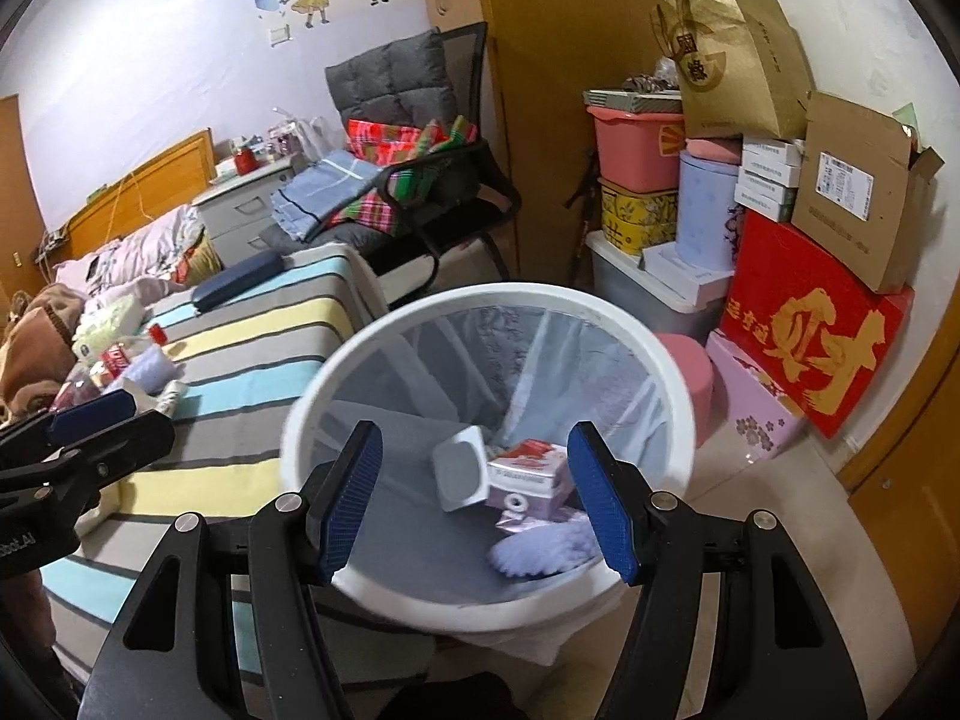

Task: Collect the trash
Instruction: 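Move the left tool to the red can while the right tool reaches the patterned paper cup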

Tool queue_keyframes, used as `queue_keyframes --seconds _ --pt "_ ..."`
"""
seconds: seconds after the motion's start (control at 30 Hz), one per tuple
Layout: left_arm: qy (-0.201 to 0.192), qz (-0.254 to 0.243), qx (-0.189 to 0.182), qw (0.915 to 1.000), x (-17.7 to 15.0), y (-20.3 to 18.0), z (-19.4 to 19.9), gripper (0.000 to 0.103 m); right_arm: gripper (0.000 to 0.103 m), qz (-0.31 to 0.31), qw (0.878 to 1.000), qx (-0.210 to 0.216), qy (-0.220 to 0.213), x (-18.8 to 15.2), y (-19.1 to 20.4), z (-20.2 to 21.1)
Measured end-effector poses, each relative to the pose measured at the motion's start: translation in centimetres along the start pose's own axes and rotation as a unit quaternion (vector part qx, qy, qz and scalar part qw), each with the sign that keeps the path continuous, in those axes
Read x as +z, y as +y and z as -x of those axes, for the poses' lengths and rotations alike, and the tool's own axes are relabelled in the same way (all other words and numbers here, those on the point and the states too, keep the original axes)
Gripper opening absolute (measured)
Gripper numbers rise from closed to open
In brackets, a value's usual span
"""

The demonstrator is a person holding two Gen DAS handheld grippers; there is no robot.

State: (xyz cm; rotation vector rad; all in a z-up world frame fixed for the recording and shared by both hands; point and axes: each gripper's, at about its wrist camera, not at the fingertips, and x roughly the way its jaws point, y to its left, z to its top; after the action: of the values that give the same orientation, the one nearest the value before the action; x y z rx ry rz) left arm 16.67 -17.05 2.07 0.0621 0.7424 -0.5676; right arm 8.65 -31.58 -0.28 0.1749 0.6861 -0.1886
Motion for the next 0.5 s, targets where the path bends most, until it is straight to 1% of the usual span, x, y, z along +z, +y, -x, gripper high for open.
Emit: queue_keyframes --seconds 0.13,0.23,0.4,0.5 --pt "-0.009 0.008 0.011 0.9999 -0.6 1.4 1.7 0.064 0.066 0.006 1.000 0.008 -0.001 -0.3 1.3 0.2" --pt "-0.017 0.011 0.029 0.9994 -1.3 2.7 3.1 0.064 0.066 0.008 1.000 0.020 -0.001 -0.6 2.2 0.3" --pt "-0.027 0.031 0.052 0.9978 -2.4 5.9 5.2 0.064 0.066 0.015 0.999 0.041 0.001 -1.3 4.3 0.4" --pt "-0.032 0.046 0.073 0.9958 -3.1 7.9 6.3 0.064 0.066 0.023 0.998 0.053 0.004 -1.7 5.6 0.3"
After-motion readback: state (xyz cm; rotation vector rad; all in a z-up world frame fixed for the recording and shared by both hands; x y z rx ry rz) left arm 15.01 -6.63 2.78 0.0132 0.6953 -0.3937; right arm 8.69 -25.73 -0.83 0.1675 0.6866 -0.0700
